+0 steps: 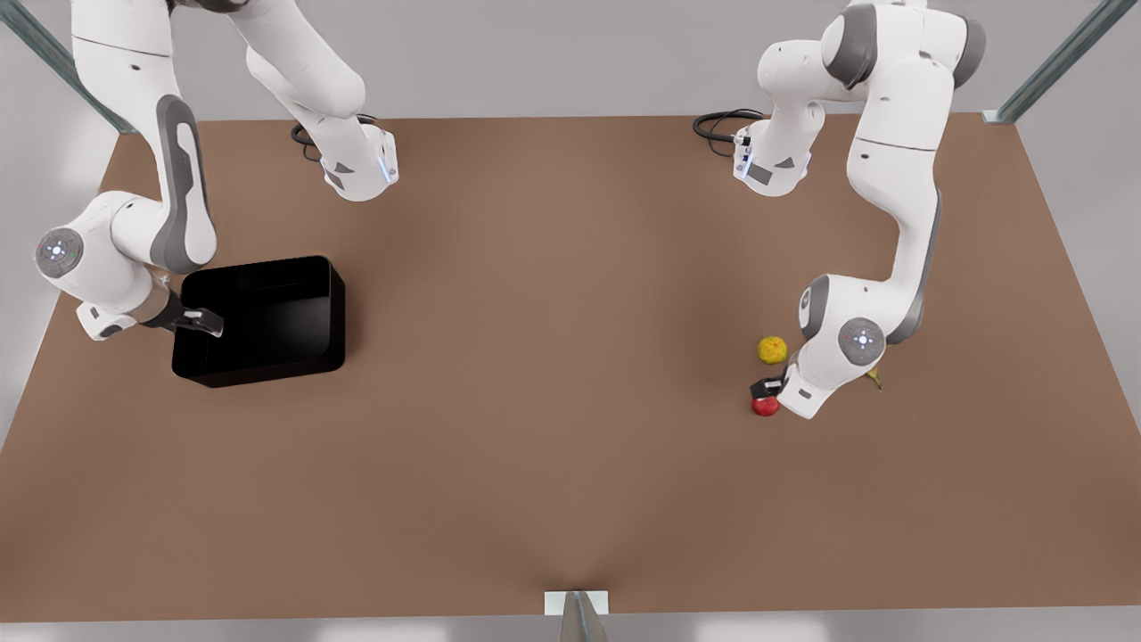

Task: Place the storage box in the middle with the right arm, and place the apple in the storage box with the left arm

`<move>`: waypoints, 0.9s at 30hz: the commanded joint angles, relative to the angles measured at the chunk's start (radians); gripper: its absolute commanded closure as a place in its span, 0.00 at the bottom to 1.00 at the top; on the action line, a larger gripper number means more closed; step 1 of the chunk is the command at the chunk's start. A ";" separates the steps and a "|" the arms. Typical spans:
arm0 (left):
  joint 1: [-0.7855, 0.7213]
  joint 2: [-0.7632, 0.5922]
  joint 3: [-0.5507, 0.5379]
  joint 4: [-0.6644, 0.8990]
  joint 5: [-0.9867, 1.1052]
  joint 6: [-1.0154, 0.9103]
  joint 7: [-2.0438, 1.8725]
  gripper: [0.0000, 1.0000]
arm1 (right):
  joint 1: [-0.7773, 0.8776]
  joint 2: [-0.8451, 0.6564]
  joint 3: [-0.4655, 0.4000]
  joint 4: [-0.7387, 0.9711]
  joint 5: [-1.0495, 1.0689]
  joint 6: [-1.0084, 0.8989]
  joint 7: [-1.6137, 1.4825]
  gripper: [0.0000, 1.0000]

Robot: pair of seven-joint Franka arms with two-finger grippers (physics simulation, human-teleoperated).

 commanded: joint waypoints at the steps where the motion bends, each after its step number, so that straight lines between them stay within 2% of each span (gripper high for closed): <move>1: 0.001 0.005 0.000 0.002 0.001 0.000 0.000 0.00 | -0.004 0.011 -0.001 0.000 -0.015 0.012 0.000 0.00; 4: 0.000 0.034 0.000 0.012 0.001 0.002 0.000 0.00 | -0.020 0.075 -0.001 0.002 -0.023 0.083 0.001 0.00; 9: -0.002 0.068 0.000 0.014 0.003 0.021 -0.002 0.00 | -0.095 0.048 0.000 -0.063 -0.049 0.080 -0.121 0.00; 16: 0.000 0.117 -0.002 0.031 0.003 0.046 0.000 0.00 | -0.178 0.140 0.000 -0.060 -0.133 0.144 -0.161 0.00; 26: -0.002 0.153 -0.002 0.043 0.004 0.046 0.002 0.00 | -0.190 0.224 0.000 -0.057 -0.182 0.209 -0.161 0.00; 27: -0.002 0.153 -0.002 0.045 0.004 0.046 0.002 0.00 | -0.191 0.221 0.000 -0.057 -0.182 0.207 -0.160 0.56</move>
